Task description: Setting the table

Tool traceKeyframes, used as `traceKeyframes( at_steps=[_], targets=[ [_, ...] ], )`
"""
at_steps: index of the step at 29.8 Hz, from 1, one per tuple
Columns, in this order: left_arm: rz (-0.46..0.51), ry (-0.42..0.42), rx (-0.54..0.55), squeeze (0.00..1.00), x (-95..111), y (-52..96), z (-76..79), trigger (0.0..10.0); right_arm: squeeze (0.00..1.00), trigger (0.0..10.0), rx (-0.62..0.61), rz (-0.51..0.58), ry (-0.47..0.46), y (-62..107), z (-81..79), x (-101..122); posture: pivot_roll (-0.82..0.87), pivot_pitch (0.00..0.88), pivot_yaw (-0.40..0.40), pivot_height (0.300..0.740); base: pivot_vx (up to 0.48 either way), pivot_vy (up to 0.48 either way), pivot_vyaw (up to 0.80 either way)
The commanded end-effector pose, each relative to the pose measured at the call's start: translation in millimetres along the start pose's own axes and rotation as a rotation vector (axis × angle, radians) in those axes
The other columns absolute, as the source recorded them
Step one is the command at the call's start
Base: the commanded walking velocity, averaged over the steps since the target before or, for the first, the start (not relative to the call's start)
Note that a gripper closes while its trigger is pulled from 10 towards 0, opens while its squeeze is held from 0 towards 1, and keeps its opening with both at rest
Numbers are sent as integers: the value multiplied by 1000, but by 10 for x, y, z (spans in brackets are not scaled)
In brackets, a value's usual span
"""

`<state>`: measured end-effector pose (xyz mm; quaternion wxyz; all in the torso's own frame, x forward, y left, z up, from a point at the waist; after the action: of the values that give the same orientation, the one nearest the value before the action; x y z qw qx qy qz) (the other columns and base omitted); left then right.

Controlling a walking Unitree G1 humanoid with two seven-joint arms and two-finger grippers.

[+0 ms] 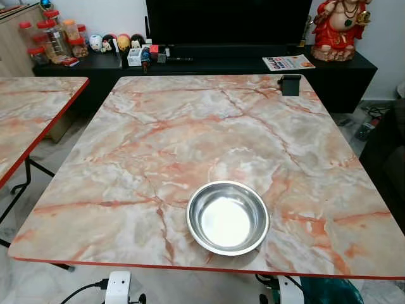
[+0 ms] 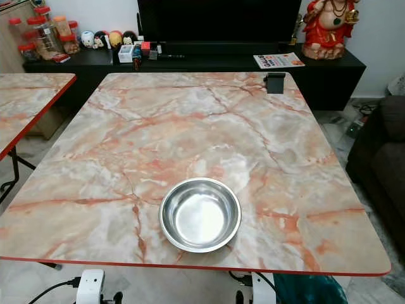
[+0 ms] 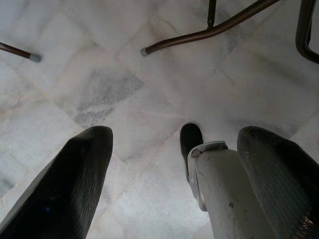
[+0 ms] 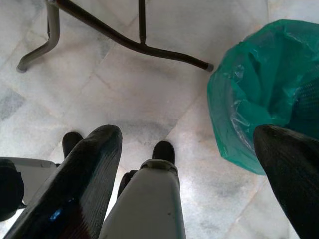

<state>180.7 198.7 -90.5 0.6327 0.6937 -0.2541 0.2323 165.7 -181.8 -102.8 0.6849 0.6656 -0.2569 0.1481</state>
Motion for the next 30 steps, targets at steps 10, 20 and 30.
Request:
traceKeyframes(
  at_steps=[10, 20, 30],
  targets=[
    [-75, -25, 41, 0, -157, 37, -93, 10000, 0, 10000, 4, 10, -33, 0, -21, 6, 23, 25, 47, 740, 0, 160, -49],
    [-82, -27, 46, 0, -156, 35, -108, 10000, 0, 10000, 0, 11, -43, -2, -29, 14, 21, 26, 52, 740, 0, 324, 0],
    [-71, -33, 51, 0, -92, 15, -129, 10000, 0, 10000, -2, 22, -60, -7, -47, 42, 14, 28, 63, 740, 0, 338, 0]
  ],
)
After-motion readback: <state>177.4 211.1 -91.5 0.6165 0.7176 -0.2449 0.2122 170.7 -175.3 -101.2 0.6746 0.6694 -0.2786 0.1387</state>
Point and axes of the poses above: a point about 5 cm out from each wrist's last joint towards the gripper, its own y axis pointing back from the gripper into the wrist, its own x axis along the axis of the wrist's last joint, z = x × y, the point moved 1 cm from there along -y, pointing out of the wrist towards the gripper, and after that the axes turned 4 degrees about -y, right-handed, at the moved point
